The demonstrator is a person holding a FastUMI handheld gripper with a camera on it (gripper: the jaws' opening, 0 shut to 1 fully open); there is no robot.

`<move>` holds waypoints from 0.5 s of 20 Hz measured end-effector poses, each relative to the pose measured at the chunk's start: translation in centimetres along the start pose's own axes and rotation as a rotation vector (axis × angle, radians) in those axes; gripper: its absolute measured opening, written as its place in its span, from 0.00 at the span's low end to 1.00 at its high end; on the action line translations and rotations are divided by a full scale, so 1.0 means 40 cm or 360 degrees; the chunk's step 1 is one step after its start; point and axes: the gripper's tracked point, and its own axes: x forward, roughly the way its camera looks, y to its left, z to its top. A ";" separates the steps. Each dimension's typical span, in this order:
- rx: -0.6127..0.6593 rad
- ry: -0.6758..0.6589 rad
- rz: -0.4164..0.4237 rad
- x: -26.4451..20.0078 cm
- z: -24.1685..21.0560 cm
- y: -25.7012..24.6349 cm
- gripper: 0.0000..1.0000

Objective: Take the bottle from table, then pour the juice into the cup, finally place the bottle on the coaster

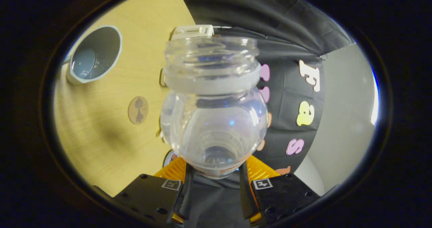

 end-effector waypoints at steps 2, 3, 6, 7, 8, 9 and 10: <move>-0.0025 -0.0017 -0.0023 0.006 0.010 -0.011 0.62; -0.0037 -0.0028 -0.0029 0.006 0.012 -0.017 0.62; -0.0074 -0.0041 -0.0042 0.011 0.022 -0.026 0.62; -0.0101 -0.0054 -0.0063 0.010 0.023 -0.037 0.62; -0.0102 -0.0063 -0.0061 0.009 0.030 -0.041 0.62; -0.0090 -0.0063 -0.0056 0.012 0.029 -0.038 0.62; -0.0086 -0.0061 -0.0057 0.013 0.031 -0.040 0.62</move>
